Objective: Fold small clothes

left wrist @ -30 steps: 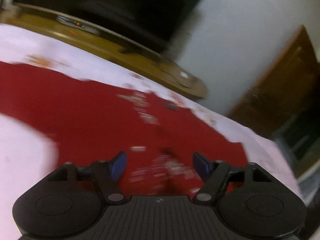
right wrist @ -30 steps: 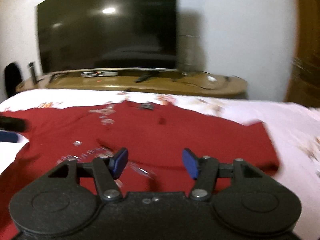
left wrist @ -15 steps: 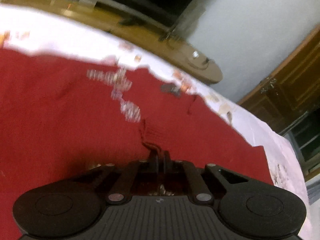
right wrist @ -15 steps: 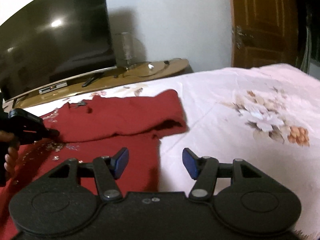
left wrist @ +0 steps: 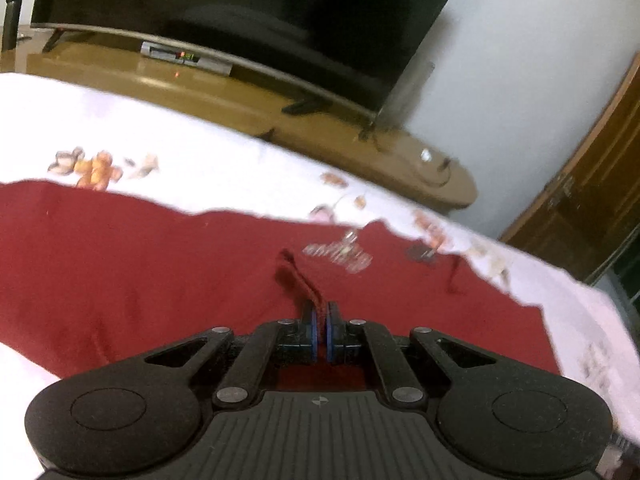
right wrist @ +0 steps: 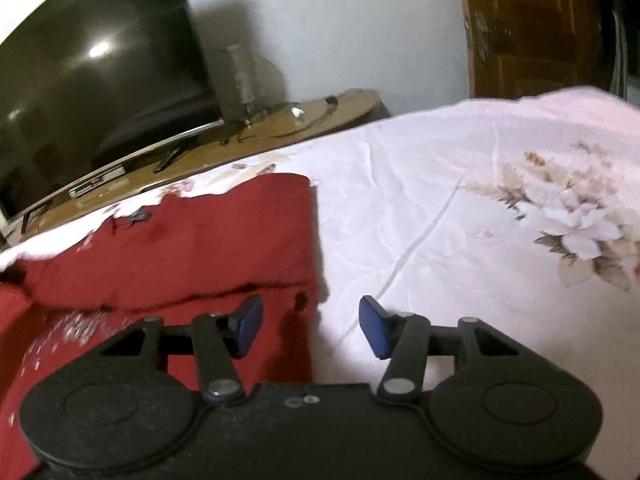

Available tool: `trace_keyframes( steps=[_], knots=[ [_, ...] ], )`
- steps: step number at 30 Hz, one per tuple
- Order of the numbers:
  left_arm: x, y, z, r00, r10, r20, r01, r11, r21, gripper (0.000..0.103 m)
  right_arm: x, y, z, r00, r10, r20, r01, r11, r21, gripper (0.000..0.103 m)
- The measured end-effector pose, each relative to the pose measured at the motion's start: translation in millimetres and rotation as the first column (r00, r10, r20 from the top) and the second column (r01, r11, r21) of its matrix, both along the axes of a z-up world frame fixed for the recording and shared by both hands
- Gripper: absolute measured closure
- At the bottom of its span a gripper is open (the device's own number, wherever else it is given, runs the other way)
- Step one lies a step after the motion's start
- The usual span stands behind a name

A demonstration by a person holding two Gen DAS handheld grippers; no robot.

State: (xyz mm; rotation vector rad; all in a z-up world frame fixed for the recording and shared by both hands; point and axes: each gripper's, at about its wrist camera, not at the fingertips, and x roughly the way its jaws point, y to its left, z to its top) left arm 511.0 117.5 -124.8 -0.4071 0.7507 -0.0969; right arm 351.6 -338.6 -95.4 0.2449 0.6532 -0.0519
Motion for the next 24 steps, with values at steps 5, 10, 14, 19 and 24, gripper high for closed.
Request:
trace_keyframes(
  steps=[5, 10, 14, 19, 24],
  knots=[
    [0.3, 4.4, -17.0, 1.000, 0.000, -0.019, 0.000, 0.999, 0.046, 0.099, 23.0, -11.0, -18.8, 0.997, -0.023, -0.075, 0.025, 0.999, 0.020, 0.058],
    [-1.0, 0.2, -26.7, 0.999, -0.018, -0.028, 0.020, 0.997, 0.071, 0.099, 5.8, -14.6, 0.0, 0.998, -0.011, 0.066, 0.007, 0.999, 0.052, 0.061],
    [-1.4, -1.1, -28.5, 1.000, -0.006, -0.018, 0.007, 0.997, 0.074, 0.099, 29.8, -5.2, -6.3, 0.999, 0.042, 0.019, -0.042, 0.999, 0.004, 0.076],
    [-9.7, -5.7, -28.6, 1.000, -0.006, 0.007, 0.005, 0.993, 0.120, 0.099, 36.5, 3.8, -20.1, 0.994, 0.102, -0.039, -0.105, 0.992, -0.069, 0.091],
    [-20.0, 1.1, -12.3, 0.995, 0.087, 0.045, -0.094, 0.978, 0.189, 0.099, 37.2, 5.1, -10.8, 0.992, 0.120, -0.048, -0.125, 0.988, -0.093, 0.077]
  ],
)
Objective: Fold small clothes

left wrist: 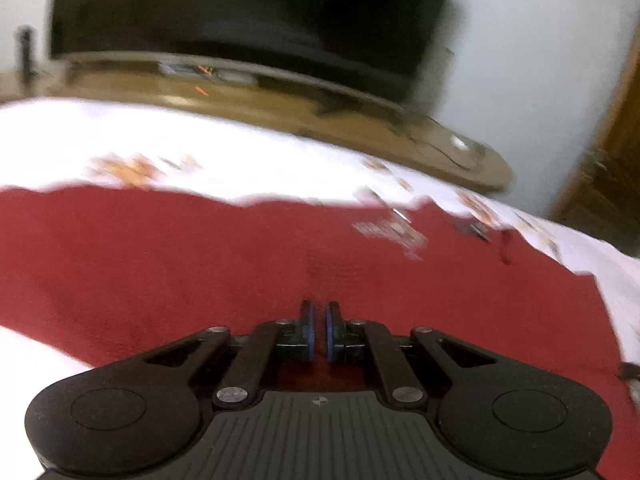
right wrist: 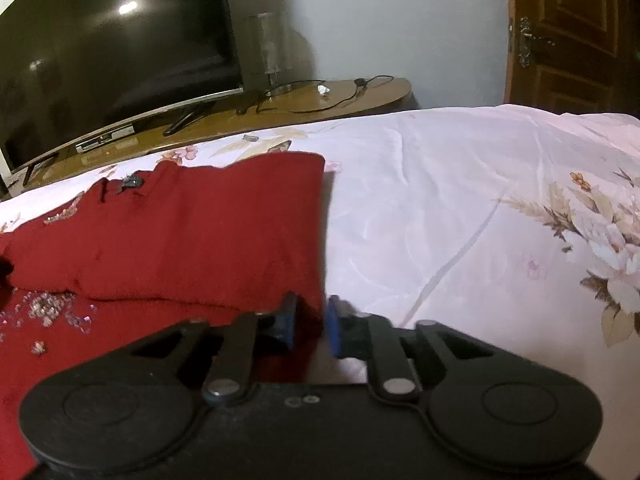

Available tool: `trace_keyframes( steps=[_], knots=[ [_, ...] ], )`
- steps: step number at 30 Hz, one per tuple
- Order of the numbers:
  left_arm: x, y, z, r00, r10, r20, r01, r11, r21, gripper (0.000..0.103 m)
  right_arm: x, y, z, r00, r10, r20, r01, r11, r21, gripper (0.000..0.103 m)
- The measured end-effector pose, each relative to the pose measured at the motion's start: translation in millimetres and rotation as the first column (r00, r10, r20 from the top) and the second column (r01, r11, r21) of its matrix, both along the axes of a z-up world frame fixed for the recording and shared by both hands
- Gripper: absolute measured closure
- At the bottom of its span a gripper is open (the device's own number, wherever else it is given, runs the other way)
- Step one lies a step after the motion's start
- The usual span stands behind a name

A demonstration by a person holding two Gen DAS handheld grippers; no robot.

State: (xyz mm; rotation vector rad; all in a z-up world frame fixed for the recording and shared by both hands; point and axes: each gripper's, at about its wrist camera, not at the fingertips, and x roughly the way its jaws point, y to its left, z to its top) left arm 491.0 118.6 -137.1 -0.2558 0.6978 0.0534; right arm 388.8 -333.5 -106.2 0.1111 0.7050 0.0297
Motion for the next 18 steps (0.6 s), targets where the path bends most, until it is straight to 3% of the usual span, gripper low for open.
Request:
trace_keyframes(
  steps=[1, 3, 6, 7, 8, 9, 12, 13, 14, 15, 17, 18],
  knots=[
    [-4.9, 1.9, 7.2, 0.999, 0.032, 0.037, -0.033, 0.999, 0.025, 0.099, -1.3, -4.1, 4.9, 1.000, 0.001, 0.031, -0.001, 1.000, 0.010, 0.077],
    [-3.6, -4.9, 20.2, 0.995, 0.013, 0.099, -0.017, 0.999, 0.047, 0.099, -1.3, -9.3, 16.3, 0.995, 0.013, 0.098, -0.015, 1.000, 0.018, 0.077],
    [19.5, -44.6, 26.9, 0.986, -0.118, 0.115, 0.111, 0.992, 0.062, 0.096, 25.6, -3.3, 21.8, 0.993, 0.025, 0.116, -0.028, 0.999, 0.022, 0.077],
    [28.9, -64.0, 24.8, 0.978, -0.180, 0.108, 0.173, 0.983, 0.068, 0.072, 33.7, 0.9, 21.6, 0.992, 0.036, 0.122, -0.038, 0.999, 0.015, 0.077],
    [34.6, -77.7, 21.8, 0.971, -0.212, 0.110, 0.206, 0.976, 0.069, 0.031, 43.9, 8.5, 21.3, 0.990, 0.054, 0.133, -0.055, 0.998, 0.002, 0.077],
    [40.0, -91.5, 16.8, 0.963, -0.238, 0.126, 0.231, 0.971, 0.069, 0.019, 53.7, 14.7, 19.5, 0.988, 0.072, 0.138, -0.072, 0.997, -0.006, 0.077],
    [53.5, -112.9, -2.7, 0.959, -0.269, 0.092, 0.260, 0.961, 0.098, 0.023, 80.6, 29.0, 11.4, 0.985, 0.117, 0.130, -0.115, 0.993, -0.020, 0.078],
    [55.7, -114.4, -11.2, 0.962, -0.264, 0.066, 0.254, 0.958, 0.136, 0.045, 87.3, 33.3, 8.3, 0.983, 0.137, 0.122, -0.134, 0.990, -0.033, 0.079],
    [55.9, -111.7, -17.6, 0.968, -0.248, 0.044, 0.237, 0.956, 0.174, 0.056, 94.1, 36.1, 3.5, 0.981, 0.159, 0.109, -0.153, 0.986, -0.066, 0.082],
    [50.8, -105.7, -18.8, 0.970, -0.235, 0.062, 0.222, 0.960, 0.174, 0.057, 96.3, 35.2, 0.7, 0.982, 0.166, 0.094, -0.157, 0.983, -0.098, 0.083],
    [44.7, -86.3, -17.9, 0.979, -0.196, 0.058, 0.182, 0.966, 0.185, 0.057, 107.1, 14.6, -6.3, 0.996, 0.071, 0.061, -0.063, 0.990, -0.129, 0.084],
    [43.0, -80.2, -18.1, 0.980, -0.193, 0.055, 0.179, 0.966, 0.187, 0.057, 108.2, 2.0, -7.3, 0.998, 0.023, 0.056, -0.018, 0.995, -0.099, 0.072]
  ],
)
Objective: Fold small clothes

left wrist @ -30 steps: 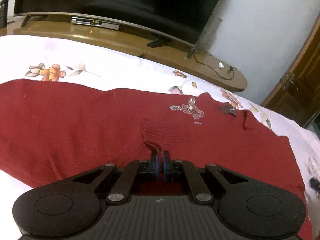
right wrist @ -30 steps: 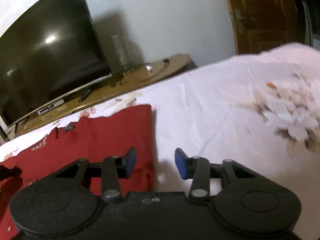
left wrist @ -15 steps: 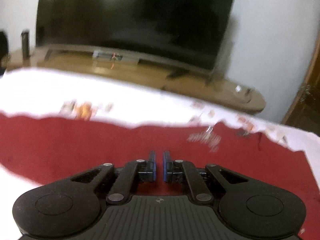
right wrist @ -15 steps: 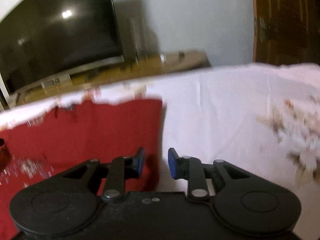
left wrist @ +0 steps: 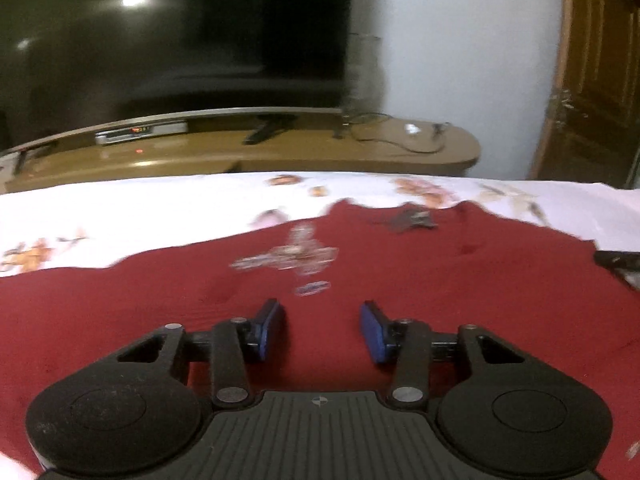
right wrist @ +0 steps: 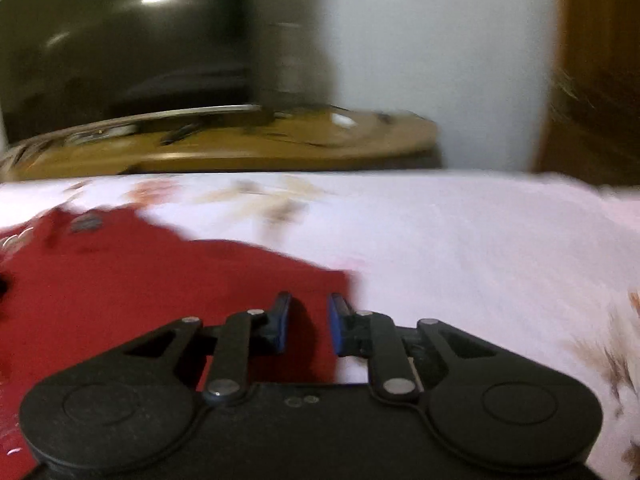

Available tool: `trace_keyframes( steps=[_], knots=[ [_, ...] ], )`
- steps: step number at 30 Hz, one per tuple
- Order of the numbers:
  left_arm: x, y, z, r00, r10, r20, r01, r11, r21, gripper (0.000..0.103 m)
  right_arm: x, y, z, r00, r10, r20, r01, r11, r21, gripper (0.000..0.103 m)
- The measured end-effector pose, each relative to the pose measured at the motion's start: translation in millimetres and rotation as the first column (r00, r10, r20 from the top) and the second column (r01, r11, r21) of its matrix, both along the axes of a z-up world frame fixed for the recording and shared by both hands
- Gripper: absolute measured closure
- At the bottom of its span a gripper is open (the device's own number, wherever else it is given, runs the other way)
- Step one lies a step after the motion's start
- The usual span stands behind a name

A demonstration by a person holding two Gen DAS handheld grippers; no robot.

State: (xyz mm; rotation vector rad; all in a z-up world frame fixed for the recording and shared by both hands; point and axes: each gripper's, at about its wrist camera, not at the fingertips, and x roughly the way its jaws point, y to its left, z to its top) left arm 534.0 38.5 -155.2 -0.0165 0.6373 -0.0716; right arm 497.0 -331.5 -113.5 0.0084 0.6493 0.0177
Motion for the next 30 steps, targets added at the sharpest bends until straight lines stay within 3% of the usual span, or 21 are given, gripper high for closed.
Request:
trace_keyframes(
  steps=[2, 3, 6, 7, 10, 13, 16, 18, 19, 21, 23, 24, 26, 30],
  knots=[
    [-1.5, 3.8, 2.4, 1.000, -0.019, -0.008, 0.019, 1.000, -0.003, 0.057, 2.5, -16.4, -1.3, 1.000, -0.019, -0.019, 0.020, 0.998, 0.054, 0.072],
    [-3.1, 2.8, 4.6, 1.000, -0.020, -0.003, 0.020, 1.000, 0.004, 0.057, 2.8, -13.1, 1.7, 1.000, -0.007, -0.023, 0.008, 0.999, 0.034, 0.075],
    [-14.1, 2.3, 6.2, 0.999, 0.014, 0.033, -0.014, 1.000, 0.004, 0.057, -12.5, -4.0, 21.2, 0.997, 0.016, 0.071, -0.022, 0.997, 0.076, 0.078],
    [-13.6, 2.1, -0.8, 1.000, 0.029, 0.001, -0.029, 0.999, 0.024, 0.057, -19.5, 1.7, 23.6, 0.995, 0.037, 0.093, -0.045, 0.996, 0.077, 0.078],
    [-6.0, 7.1, 0.8, 0.999, 0.030, -0.016, -0.030, 1.000, 0.000, 0.057, -17.5, 15.6, -5.6, 0.996, 0.089, -0.009, -0.089, 0.996, -0.016, 0.078],
    [-19.8, 12.8, 11.7, 0.998, 0.054, 0.038, -0.054, 0.999, -0.009, 0.057, -18.8, 20.9, 0.6, 0.997, 0.074, -0.011, -0.075, 0.996, -0.045, 0.078],
    [-44.2, 27.5, 14.4, 0.996, 0.087, 0.037, -0.084, 0.994, -0.063, 0.057, -48.5, 20.8, 16.5, 0.993, 0.087, 0.081, -0.087, 0.996, -0.005, 0.074],
    [-48.4, 31.3, 0.7, 0.995, 0.095, -0.028, -0.097, 0.994, -0.053, 0.057, -71.7, 28.1, 17.7, 0.987, 0.115, 0.113, -0.112, 0.993, -0.030, 0.073],
    [-49.5, 30.4, -4.6, 0.996, 0.090, -0.012, -0.090, 0.995, -0.041, 0.056, -73.3, 32.5, 17.8, 0.985, 0.133, 0.107, -0.129, 0.991, -0.043, 0.073],
    [-43.8, 25.9, -1.4, 0.996, 0.086, -0.029, -0.086, 0.996, -0.010, 0.054, -66.2, 46.5, -7.8, 0.988, 0.150, -0.025, -0.152, 0.980, -0.125, 0.072],
    [-41.2, 30.8, 5.5, 0.994, 0.101, -0.044, -0.103, 0.993, -0.057, 0.053, -62.9, 55.3, -8.7, 0.991, 0.137, -0.011, -0.137, 0.976, -0.167, 0.072],
    [-45.7, 37.8, 9.2, 0.993, 0.110, -0.034, -0.113, 0.989, -0.095, 0.052, -60.2, 55.8, -4.5, 0.993, 0.119, -0.020, -0.120, 0.981, -0.151, 0.071],
    [-65.1, 59.8, 15.4, 0.985, 0.171, 0.004, -0.168, 0.975, -0.142, 0.030, -63.7, 51.8, 7.2, 0.996, 0.094, 0.007, -0.094, 0.993, -0.079, 0.068],
    [-119.5, 134.8, 19.7, 0.942, 0.331, 0.053, -0.312, 0.923, -0.224, 0.029, -96.2, 45.0, 22.0, 0.996, 0.062, 0.069, -0.058, 0.997, -0.054, 0.058]
  ],
)
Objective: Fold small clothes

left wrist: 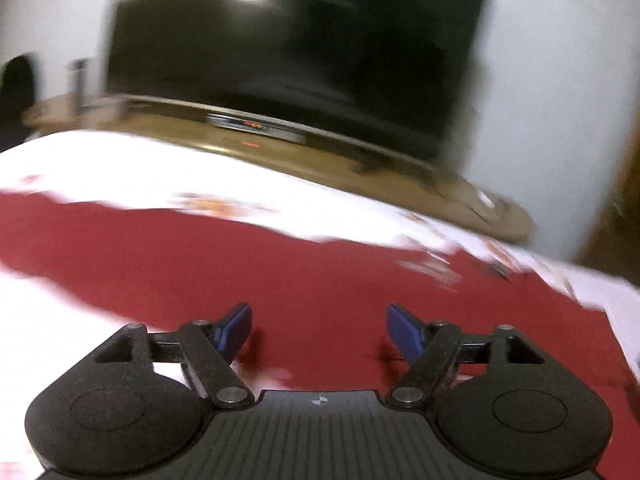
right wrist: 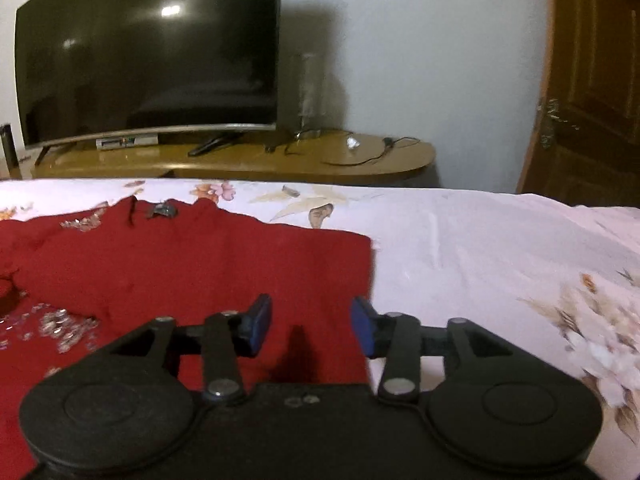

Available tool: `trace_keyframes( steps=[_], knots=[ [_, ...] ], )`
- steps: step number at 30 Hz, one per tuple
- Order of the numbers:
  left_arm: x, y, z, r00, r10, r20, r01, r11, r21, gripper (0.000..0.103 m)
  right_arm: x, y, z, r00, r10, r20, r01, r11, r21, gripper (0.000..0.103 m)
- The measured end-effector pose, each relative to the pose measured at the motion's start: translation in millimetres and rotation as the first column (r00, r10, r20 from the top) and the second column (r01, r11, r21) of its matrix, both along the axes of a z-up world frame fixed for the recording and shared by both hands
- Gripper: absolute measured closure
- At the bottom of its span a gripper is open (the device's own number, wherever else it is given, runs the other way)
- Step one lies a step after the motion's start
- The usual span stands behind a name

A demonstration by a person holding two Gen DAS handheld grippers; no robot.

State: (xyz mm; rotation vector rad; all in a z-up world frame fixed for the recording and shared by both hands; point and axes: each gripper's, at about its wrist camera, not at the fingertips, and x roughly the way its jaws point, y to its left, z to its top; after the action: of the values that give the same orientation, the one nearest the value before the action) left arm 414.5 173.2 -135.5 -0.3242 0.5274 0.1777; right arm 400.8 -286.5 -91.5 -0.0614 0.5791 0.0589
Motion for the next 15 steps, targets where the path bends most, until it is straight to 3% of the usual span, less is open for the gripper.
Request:
trace_keyframes(
  steps=[2, 4, 7, 8, 11, 13, 15],
  knots=[
    [-30.4, 53.1, -1.9, 0.992, 0.126, 0.023, -0.124, 0.991, -0.057, 0.029, -16.9, -5.4, 0.9, 1.000, -0.019, -0.017, 0.019, 1.000, 0.017, 0.058],
    [-50.9, 106.5, -7.5, 0.970, 0.244, 0.008, -0.240, 0.960, -0.146, 0.029, -40.3, -11.5, 5.0, 0.998, -0.043, -0.044, 0.045, 0.998, 0.048, 0.058],
    [-75.6, 181.2, -19.0, 0.916, 0.400, -0.013, -0.385, 0.873, -0.298, 0.031, -60.6, -9.1, 6.6, 0.994, -0.077, -0.080, 0.085, 0.992, 0.094, 0.059],
    [-80.0, 199.5, -22.9, 0.901, 0.433, -0.023, -0.415, 0.844, -0.340, 0.036, -62.9, -4.9, 7.1, 0.993, -0.084, -0.082, 0.092, 0.991, 0.102, 0.059],
    [-84.6, 243.5, -36.3, 0.875, 0.481, -0.059, -0.456, 0.776, -0.436, 0.054, -71.1, 11.7, 14.4, 0.993, -0.092, -0.075, 0.100, 0.989, 0.113, 0.059],
    [-82.0, 263.8, -43.1, 0.879, 0.473, -0.067, -0.445, 0.760, -0.474, 0.060, -76.4, 21.7, 20.6, 0.993, -0.096, -0.065, 0.103, 0.988, 0.115, 0.059],
    [-75.0, 277.0, -47.4, 0.888, 0.456, -0.062, -0.423, 0.754, -0.502, 0.060, -82.2, 28.1, 26.4, 0.993, -0.103, -0.062, 0.110, 0.987, 0.118, 0.059]
  ],
)
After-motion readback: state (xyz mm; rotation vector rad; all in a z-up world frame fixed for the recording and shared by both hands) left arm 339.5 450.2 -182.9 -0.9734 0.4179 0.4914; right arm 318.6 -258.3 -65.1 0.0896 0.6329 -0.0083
